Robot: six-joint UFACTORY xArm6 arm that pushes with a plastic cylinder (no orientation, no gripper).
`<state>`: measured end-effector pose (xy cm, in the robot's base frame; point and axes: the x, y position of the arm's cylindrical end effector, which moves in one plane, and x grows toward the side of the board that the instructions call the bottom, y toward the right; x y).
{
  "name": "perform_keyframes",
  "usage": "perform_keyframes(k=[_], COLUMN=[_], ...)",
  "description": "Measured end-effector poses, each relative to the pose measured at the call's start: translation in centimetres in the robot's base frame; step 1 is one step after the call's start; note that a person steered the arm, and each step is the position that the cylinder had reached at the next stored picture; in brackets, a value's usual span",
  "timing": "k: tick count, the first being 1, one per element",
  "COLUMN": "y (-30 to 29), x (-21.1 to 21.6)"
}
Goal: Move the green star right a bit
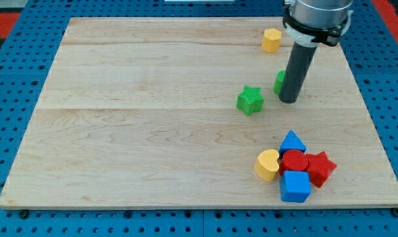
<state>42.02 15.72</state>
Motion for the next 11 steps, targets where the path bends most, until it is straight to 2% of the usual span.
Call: perform_keyframes(k=[3,4,5,6,7,8,10,11], y=[0.0,-1.5,0.9,-3.9,-13.6,-16.9,-8.5,-5.2], x=[-5.1,-5.2,-4.8,-4.0,-4.2,-1.8,3.4,3.9])
